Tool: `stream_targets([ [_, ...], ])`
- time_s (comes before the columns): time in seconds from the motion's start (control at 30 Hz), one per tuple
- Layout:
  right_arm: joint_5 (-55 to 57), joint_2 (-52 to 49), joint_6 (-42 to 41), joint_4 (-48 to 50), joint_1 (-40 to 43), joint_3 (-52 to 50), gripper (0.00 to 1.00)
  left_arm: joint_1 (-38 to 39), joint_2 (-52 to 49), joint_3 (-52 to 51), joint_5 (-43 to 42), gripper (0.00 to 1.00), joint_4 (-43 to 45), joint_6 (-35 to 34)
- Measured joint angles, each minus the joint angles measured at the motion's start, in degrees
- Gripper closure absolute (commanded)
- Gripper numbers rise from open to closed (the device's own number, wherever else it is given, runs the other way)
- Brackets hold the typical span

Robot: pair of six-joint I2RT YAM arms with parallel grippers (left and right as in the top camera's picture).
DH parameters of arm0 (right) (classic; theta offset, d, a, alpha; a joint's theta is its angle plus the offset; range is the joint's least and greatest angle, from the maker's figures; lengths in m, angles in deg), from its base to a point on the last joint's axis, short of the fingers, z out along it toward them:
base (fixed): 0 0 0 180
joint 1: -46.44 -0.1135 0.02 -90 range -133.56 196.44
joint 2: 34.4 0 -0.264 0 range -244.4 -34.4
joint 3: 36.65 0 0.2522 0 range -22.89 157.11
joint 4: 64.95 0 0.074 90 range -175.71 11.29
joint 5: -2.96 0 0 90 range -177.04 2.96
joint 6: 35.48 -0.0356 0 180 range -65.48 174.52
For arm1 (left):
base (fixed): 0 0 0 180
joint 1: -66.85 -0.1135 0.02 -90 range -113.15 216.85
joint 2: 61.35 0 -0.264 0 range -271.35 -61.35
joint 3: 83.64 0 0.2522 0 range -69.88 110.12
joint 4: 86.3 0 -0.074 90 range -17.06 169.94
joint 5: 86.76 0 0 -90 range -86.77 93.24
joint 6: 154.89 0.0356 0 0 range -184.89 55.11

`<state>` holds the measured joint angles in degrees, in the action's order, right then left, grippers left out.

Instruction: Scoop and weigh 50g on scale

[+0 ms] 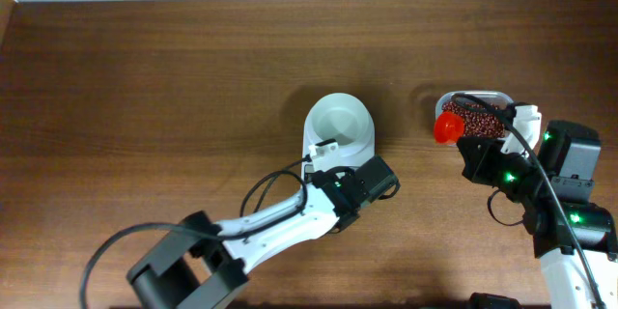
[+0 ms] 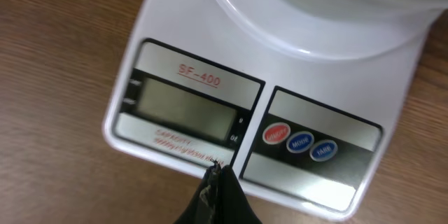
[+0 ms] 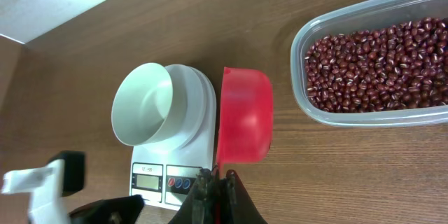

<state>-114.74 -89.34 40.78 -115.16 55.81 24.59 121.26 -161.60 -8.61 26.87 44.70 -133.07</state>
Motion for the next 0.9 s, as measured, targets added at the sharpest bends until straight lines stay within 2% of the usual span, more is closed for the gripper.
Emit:
stream_targets([
  [0.3, -0.02, 0.0, 0.0, 0.52, 0.0, 0.0, 0.96, 0.0, -2.75, -0.13, 0.22, 1.0, 7.41, 1.51],
  [0.9, 0.0, 0.0, 0.0, 0.68, 0.0, 0.0, 0.96, 0.0, -4.35, -0.15, 0.9, 1.0, 9.84, 1.55],
])
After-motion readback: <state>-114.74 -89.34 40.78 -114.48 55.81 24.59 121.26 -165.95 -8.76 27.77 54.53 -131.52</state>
